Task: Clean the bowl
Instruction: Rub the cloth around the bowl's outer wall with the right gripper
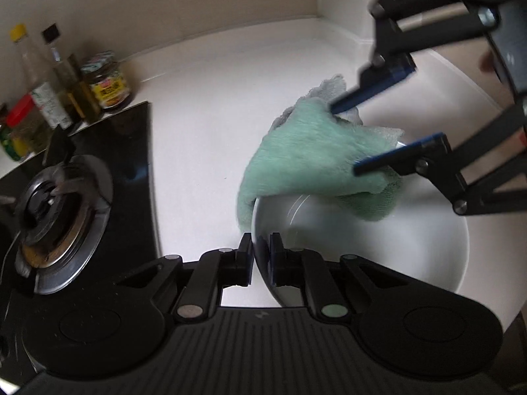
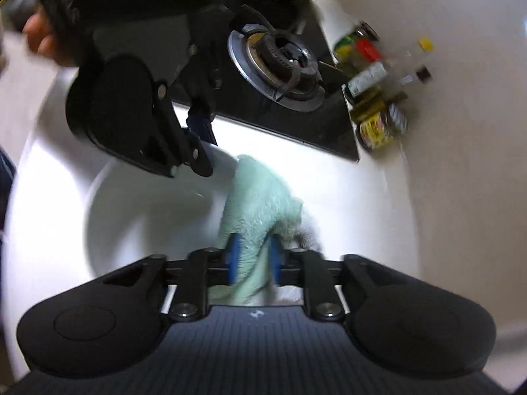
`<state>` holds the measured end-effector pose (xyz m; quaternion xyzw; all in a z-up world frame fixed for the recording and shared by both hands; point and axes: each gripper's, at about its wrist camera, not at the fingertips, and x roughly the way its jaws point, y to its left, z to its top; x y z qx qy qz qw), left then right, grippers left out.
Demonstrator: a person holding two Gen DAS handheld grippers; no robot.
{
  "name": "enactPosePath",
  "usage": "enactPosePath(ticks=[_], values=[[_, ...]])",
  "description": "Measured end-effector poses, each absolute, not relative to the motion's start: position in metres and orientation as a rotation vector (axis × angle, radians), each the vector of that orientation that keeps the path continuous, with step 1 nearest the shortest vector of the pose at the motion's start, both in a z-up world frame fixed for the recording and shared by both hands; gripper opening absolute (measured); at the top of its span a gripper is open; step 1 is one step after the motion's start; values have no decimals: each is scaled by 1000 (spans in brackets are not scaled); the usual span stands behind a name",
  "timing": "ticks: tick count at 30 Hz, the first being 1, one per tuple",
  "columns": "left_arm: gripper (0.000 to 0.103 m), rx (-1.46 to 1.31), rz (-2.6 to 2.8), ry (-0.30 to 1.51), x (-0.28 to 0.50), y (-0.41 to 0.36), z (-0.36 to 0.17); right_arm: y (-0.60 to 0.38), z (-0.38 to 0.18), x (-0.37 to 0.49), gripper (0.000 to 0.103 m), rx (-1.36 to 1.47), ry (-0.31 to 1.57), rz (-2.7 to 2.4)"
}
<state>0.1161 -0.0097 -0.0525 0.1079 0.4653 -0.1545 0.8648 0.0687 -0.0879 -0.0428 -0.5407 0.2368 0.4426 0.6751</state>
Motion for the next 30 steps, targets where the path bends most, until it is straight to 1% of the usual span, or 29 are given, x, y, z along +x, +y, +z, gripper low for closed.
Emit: enactPosePath(ticks=[6,9,11,12,13,17,20,22,26,30], values=[[9,278,-340,937,109,-17,-56,-73,-50,100,27,-1287,585,1153],[10,310,-363,919,106,-18,-58,-64,-61,119,27,-1304,650,1209],[10,279,-360,928,108,-16,-57,-58,-70,132,29,-1308,684,1240],[10,259,-355,935,109,-14,-57,-55,-74,139,28,-1293,713,1246],[11,238,-346,944,110,-13,-57,-52,-77,147,23,-1239,760,1226],[11,141,-279,1005,112,-11,-52,-64,-76,157,18,-1096,849,1102],[11,54,-237,1061,108,-11,-47,-81,-76,159,17,-965,950,921],[11,-24,-205,1102,101,-13,-44,-97,-75,157,17,-830,1023,760],[10,-129,-156,1175,79,-24,-44,-122,-73,142,18,-658,1072,602],[10,-156,-163,1224,69,-30,-49,-143,-72,119,19,-549,1085,537]])
